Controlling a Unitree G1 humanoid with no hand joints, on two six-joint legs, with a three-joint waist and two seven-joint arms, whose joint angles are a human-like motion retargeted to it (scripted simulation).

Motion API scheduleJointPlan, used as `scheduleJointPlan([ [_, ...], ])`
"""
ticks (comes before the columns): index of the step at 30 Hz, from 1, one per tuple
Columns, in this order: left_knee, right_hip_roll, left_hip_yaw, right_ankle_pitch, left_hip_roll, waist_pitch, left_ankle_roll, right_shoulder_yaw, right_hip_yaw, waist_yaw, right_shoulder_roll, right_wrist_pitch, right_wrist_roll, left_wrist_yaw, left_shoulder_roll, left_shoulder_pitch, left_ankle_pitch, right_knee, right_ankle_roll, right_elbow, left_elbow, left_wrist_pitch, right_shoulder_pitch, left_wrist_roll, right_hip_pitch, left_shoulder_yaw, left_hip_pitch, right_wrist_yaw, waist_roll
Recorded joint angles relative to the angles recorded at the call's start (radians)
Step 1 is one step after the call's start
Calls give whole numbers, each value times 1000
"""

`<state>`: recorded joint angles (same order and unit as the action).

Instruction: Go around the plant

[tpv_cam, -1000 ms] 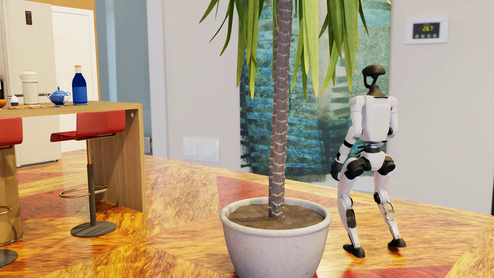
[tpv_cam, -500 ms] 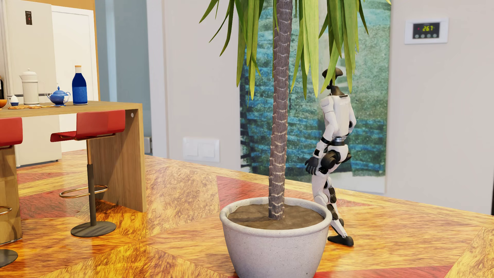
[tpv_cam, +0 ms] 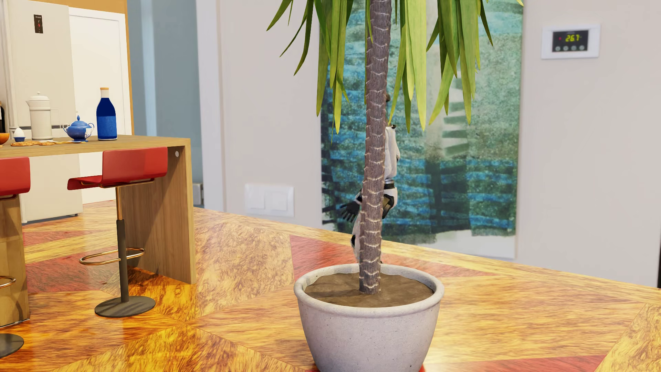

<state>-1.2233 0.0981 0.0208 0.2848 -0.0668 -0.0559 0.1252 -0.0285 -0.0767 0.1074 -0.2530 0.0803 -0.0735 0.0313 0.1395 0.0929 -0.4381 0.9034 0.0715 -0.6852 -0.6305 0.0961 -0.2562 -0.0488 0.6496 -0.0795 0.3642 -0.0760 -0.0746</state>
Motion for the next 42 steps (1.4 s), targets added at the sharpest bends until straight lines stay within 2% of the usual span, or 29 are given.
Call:
scheduleJointPlan([
  [1,-68,16,-52,50,55,-10,-38,0,-49,33,-2,-4,29,-41,-7,15,79,0,-69,24,-28,1,40,-8,-59,32,63,-44,44],
  [2,-83,36,-87,90,86,-28,-87,11,-76,101,-4,-16,51,-77,18,54,38,-16,1,60,-20,15,99,0,-131,46,116,-88,86],
  [4,124,65,-93,166,132,9,-74,-84,-119,183,64,-30,76,-84,61,182,-73,-6,-2,142,10,55,208,39,-229,63,186,-148,148],
  [5,240,87,-74,114,128,27,-95,-104,-80,164,116,-9,70,-57,93,204,-45,170,37,143,-78,66,266,48,-176,3,172,-147,166],
  [6,254,61,-60,17,95,28,-96,-124,23,120,133,51,55,-15,89,190,-75,312,62,94,-137,85,249,33,-102,-29,127,-121,151],
  [7,286,27,-49,40,66,26,-100,-100,104,72,134,82,33,25,65,198,-100,318,81,99,-106,100,178,9,-48,1,69,-81,122],
  [8,320,21,-29,113,37,36,-105,-72,133,9,102,90,8,60,36,198,-122,252,94,91,-67,98,98,-14,2,25,19,-35,87],
  [10,286,23,22,45,12,44,-98,-19,113,-1,34,45,-19,64,-44,103,-163,24,96,8,43,75,-1,-6,-7,40,-37,30,45],
  [11,129,24,-3,95,42,34,-23,-24,52,35,-15,-2,-10,16,-57,83,-106,27,-27,-22,10,30,24,-8,-63,-16,11,36,87],
  [14,11,54,-121,178,53,20,-77,-35,-61,196,25,-85,65,-142,37,179,-72,-87,20,116,-10,-20,147,-59,-289,58,126,-57,164],
  [16,150,61,-114,209,62,29,-86,-88,-67,259,72,-31,102,-100,25,231,-86,-54,57,150,19,16,271,-49,-373,37,180,-108,193],
  [17,268,34,-92,102,98,38,-36,-82,-21,214,132,27,102,-54,57,250,-18,164,82,101,-40,24,328,-33,-303,-20,170,-107,211],
  [18,263,20,-83,-33,69,23,-35,-108,52,146,149,65,83,-3,56,240,-62,326,100,84,-125,32,291,-18,-207,-44,127,-85,173],
  [20,303,-19,-52,79,12,29,-40,-66,135,27,106,85,18,64,54,191,-122,306,122,44,-61,80,105,-23,-31,15,47,-3,57],
  [23,333,2,41,65,-39,32,-62,26,123,-45,47,-62,-50,40,31,8,-211,16,159,29,22,82,-70,15,65,25,-95,71,-60],
  [24,165,13,37,18,-17,10,-60,18,79,-21,13,-68,-26,2,0,-5,-150,13,123,-3,37,61,-35,26,14,25,-54,55,-33],
  [25,33,22,-12,70,34,-11,-34,11,22,0,-4,-77,9,-50,-6,12,-56,14,28,28,0,27,18,28,-46,11,12,21,15],
  [26,7,31,-79,113,83,-30,-35,11,-13,54,-1,-74,42,-107,4,86,-17,1,16,70,-16,-6,87,30,-110,32,63,-27,61],
  [28,136,63,-110,184,96,-28,-82,-49,-71,192,52,-40,81,-134,54,199,-67,-16,47,133,15,0,213,40,-234,58,139,-132,147],
  [29,221,80,-98,147,89,-10,-37,-75,-46,210,112,-4,77,-92,68,259,-119,132,76,130,-9,7,271,48,-210,22,130,-160,178],
  [31,266,15,-53,0,28,17,-35,-114,108,135,155,66,36,9,76,270,-177,342,124,85,-144,44,221,39,-68,-31,36,-135,153],
  [34,173,19,-11,51,-42,5,-45,-27,101,35,55,92,-32,106,-1,135,-188,82,151,57,34,135,69,-47,45,1,-47,-15,54],
  [35,-20,30,-26,112,-25,8,-30,-12,65,59,-18,98,-35,82,-13,81,-41,98,56,-13,-4,126,57,-69,-3,10,25,4,67],
  [36,-118,24,-54,148,16,13,-44,11,23,84,-37,55,-14,31,-2,92,57,75,-32,-15,-19,105,74,-86,-67,7,95,-5,102],
  [38,-40,52,-121,209,83,32,-59,-46,-62,141,39,-59,51,-60,23,114,10,-12,49,95,1,82,102,-79,-220,54,182,-61,130],
  [39,64,40,-101,214,95,51,-74,-57,-49,158,76,-77,81,-74,40,168,-28,-13,25,106,35,66,169,-57,-248,45,212,-78,142],
  [40,172,12,-66,167,98,58,-97,-53,21,137,106,-58,104,-78,49,206,-51,69,42,64,-37,34,246,-27,-226,15,187,-79,154],
  [41,234,-12,-79,67,86,35,-34,-40,95,84,143,-16,119,-72,46,188,-112,191,64,36,-123,21,272,5,-181,-73,108,-69,147],
  [42,242,-40,-86,68,78,-7,-55,-49,113,27,111,7,113,-53,57,144,-117,199,72,51,-100,47,236,49,-128,-87,67,-46,124],
])
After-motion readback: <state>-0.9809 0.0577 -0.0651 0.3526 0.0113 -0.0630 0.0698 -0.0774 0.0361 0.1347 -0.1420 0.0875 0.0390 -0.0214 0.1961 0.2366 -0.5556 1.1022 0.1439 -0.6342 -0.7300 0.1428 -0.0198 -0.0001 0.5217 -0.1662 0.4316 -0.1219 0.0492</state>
